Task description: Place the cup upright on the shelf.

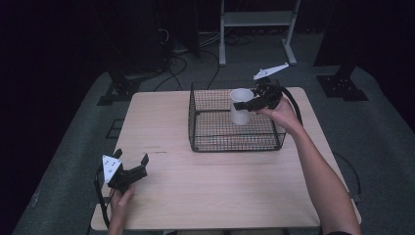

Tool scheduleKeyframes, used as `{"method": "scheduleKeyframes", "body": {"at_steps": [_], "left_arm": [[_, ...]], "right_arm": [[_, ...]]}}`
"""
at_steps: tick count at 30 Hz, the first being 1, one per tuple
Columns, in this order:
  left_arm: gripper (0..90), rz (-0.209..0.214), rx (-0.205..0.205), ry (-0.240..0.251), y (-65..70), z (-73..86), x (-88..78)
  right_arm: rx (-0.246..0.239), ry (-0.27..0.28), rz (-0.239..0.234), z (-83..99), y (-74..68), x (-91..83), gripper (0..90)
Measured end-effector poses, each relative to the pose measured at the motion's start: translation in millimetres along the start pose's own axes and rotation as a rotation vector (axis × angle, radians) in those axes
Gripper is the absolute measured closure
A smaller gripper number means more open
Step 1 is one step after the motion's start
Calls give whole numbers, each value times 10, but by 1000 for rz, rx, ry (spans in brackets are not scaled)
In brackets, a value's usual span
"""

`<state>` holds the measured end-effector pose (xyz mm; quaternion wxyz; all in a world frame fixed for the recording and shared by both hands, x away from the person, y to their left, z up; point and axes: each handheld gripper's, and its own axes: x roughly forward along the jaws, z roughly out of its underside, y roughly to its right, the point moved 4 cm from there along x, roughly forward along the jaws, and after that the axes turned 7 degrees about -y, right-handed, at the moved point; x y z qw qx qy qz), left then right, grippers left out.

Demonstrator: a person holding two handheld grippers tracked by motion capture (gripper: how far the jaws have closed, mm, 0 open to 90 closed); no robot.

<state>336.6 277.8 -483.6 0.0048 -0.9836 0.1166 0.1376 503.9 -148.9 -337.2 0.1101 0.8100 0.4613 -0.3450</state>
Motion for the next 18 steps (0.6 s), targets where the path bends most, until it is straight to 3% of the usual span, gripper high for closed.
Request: {"method": "scheduleKeyframes", "body": {"at_steps": [10, 18], "left_arm": [[0, 0, -1, 0, -2, 0, -1], [0, -1, -2, 0, -2, 0, -1]], "right_arm": [[20, -14, 0, -62, 73, 142, 196], [37, -35, -6, -24, 138, 368, 195]]}}
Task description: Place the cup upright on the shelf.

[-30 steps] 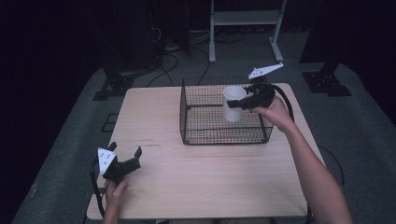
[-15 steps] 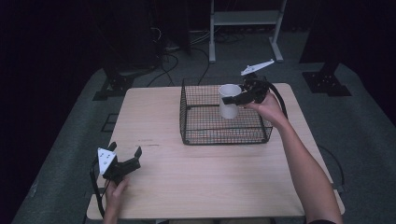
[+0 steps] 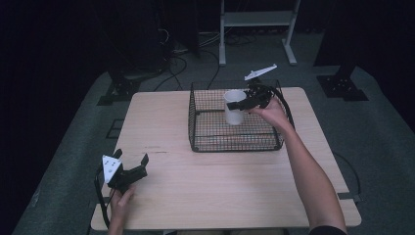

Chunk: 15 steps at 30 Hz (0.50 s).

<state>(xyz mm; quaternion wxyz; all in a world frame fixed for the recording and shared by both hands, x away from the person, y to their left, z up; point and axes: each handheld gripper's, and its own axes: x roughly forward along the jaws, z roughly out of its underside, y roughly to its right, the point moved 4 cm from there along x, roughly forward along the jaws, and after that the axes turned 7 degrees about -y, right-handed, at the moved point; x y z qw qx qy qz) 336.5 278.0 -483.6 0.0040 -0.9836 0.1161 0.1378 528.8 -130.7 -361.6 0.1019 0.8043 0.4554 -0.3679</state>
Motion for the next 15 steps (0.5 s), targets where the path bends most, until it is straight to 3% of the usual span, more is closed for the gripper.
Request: {"method": "scheduleKeyframes", "body": {"at_steps": [10, 15], "left_arm": [[0, 1, 0, 2, -1, 0, 0], [0, 1, 1, 1, 0, 0, -1]], "right_arm": [[39, -26, -10, 122, 141, 207, 196], [49, -48, 14, 171, 218, 275, 196]]}}
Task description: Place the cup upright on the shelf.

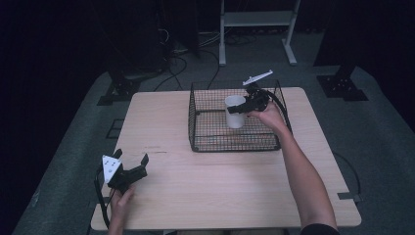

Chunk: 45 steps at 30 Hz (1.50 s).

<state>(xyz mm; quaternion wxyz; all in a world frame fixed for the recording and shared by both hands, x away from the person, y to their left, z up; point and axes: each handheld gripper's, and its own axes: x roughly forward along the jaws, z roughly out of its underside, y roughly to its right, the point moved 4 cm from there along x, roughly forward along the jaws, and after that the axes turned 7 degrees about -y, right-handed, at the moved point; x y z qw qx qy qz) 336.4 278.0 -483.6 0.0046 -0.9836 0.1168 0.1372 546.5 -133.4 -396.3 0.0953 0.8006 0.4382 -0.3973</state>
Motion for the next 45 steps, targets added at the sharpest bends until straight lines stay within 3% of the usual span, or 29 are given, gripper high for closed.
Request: {"method": "scheduleKeyframes", "body": {"at_steps": [24, 32, 45], "left_arm": [[0, -1, 1, 0, 0, 0, 1], [0, -1, -2, 0, -2, 0, 0], [0, -3, 3, 0, 2, 0, 0]], "right_arm": [[46, -49, 4, 122, 164, 236, 193], [40, -78, 2, 130, 139, 320, 192], [28, -107, 21, 124, 105, 297, 187]]}}
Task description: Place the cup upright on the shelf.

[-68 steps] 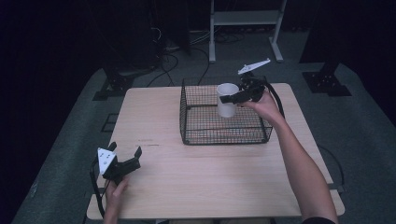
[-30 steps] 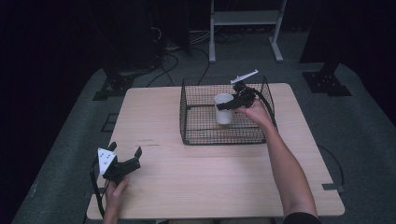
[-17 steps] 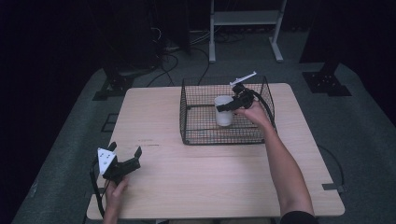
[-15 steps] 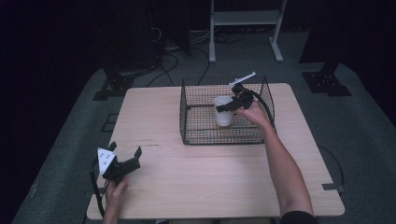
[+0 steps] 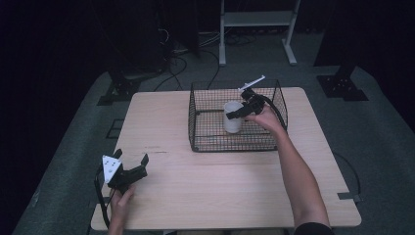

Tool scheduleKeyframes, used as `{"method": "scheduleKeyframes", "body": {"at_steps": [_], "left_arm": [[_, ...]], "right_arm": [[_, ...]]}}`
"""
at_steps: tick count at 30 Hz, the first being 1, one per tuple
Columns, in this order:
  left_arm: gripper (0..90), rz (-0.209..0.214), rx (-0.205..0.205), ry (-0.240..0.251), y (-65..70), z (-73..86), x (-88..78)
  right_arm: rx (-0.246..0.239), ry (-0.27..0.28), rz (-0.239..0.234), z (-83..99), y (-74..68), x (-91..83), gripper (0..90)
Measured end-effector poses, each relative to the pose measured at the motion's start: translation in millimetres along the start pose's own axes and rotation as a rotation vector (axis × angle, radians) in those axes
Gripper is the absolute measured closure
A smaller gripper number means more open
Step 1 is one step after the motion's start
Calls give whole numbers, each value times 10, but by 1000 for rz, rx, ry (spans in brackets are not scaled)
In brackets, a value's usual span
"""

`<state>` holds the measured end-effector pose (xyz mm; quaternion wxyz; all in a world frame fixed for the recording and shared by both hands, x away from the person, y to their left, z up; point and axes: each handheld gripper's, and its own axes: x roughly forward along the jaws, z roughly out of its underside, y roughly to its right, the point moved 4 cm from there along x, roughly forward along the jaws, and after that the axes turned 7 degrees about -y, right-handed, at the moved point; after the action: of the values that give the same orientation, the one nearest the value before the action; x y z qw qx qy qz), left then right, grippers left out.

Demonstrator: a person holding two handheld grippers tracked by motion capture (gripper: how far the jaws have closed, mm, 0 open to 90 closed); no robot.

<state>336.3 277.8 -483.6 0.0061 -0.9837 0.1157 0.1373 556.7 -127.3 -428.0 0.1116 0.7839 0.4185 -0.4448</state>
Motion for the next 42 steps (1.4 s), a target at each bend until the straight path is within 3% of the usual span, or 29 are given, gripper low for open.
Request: {"method": "scheduleKeyframes", "body": {"at_steps": [9, 24, 34, 42], "left_arm": [[0, -1, 1, 0, 4, 0, 1], [0, 0, -1, -1, 1, 0, 2], [0, -1, 3, -2, 4, -1, 5], [0, 0, 1, -1, 2, -1, 6]], "right_arm": [[-11, -11, 10, 0, -22, -18, 178], [-32, 22, 33, -37, -83, -90, 119], [-21, 77, 25, -81, -98, -168, 78], [3, 163, 17, -131, -97, -370, 72]]}}
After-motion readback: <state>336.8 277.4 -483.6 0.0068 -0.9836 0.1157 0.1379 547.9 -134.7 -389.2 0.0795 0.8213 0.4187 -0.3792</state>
